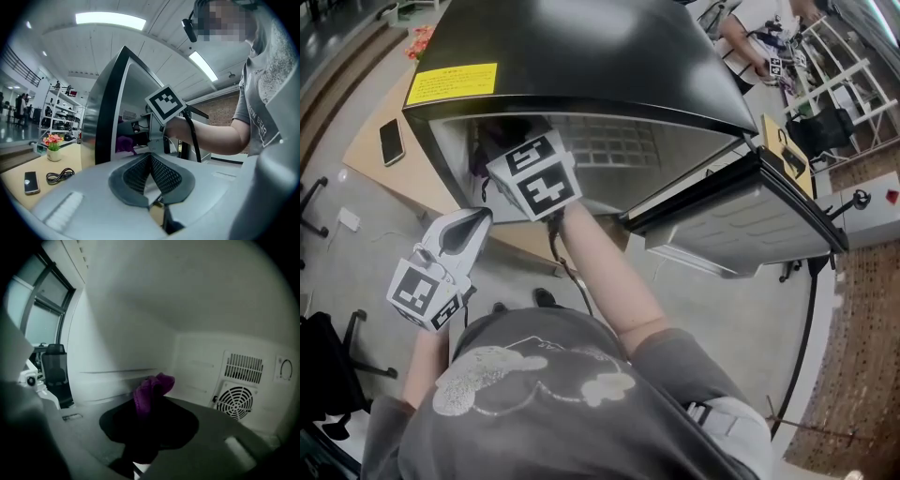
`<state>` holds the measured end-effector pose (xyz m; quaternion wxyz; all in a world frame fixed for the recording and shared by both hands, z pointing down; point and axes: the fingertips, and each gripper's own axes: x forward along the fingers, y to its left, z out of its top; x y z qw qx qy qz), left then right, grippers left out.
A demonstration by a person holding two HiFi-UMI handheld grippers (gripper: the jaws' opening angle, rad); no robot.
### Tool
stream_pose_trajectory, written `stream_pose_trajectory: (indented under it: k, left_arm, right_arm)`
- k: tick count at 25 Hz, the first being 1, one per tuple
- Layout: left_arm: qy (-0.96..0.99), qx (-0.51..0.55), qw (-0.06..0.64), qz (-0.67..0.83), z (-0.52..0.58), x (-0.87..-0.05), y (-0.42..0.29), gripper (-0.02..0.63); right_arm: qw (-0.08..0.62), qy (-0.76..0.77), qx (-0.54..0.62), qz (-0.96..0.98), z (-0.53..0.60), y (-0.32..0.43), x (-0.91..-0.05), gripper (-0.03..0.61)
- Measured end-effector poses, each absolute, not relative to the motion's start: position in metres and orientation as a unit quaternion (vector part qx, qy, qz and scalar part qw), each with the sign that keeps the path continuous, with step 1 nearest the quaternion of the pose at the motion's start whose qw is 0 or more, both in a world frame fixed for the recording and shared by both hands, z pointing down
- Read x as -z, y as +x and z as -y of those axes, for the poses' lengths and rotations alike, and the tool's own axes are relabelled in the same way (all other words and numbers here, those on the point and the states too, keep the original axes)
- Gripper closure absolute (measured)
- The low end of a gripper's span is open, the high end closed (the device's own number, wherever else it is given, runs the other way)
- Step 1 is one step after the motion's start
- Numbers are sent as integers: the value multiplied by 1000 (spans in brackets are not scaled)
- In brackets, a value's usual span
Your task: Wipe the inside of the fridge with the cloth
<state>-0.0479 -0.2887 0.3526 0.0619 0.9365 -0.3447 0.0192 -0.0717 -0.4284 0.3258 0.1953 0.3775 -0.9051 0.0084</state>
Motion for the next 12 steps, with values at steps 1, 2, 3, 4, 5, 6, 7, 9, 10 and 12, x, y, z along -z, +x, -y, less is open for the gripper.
stream_pose_trajectory:
  k: [1, 2, 3, 4, 5, 6, 7, 9, 10, 12]
  left_arm:
    - [937, -20, 64, 344, 289, -354, -47, 597]
    - [937, -22, 66, 342, 289, -355, -45, 597]
    - [938, -23, 68, 339, 288, -357, -43, 597]
    - [939, -24, 69, 335, 287, -358, -40, 597]
    - [941, -25, 69, 331, 287, -359, -36, 597]
    - [942, -25, 69, 327, 287, -359, -33, 597]
    - [943, -26, 69, 324, 287, -358, -31, 597]
    - [946, -26, 67, 317, 287, -358, -26, 597]
    - [947, -26, 67, 314, 287, -357, -23, 597]
    - [948, -26, 67, 309, 286, -357, -19, 597]
  right_arm:
    - [199, 384, -6, 902, 430, -68, -327, 495]
    - [200, 389, -7, 899, 431, -63, -327, 496]
    - [199, 394, -11, 897, 432, -59, -327, 495]
    - [200, 399, -14, 895, 433, -54, -327, 495]
    - [205, 405, -14, 891, 435, -48, -327, 495]
    - [210, 411, -12, 887, 437, -41, -328, 495]
    - [214, 419, -10, 882, 439, -34, -328, 495]
    - [219, 433, -15, 874, 443, -18, -329, 497]
    - [219, 440, -19, 871, 444, -9, -329, 495]
    - [221, 455, -25, 862, 447, 10, -328, 495]
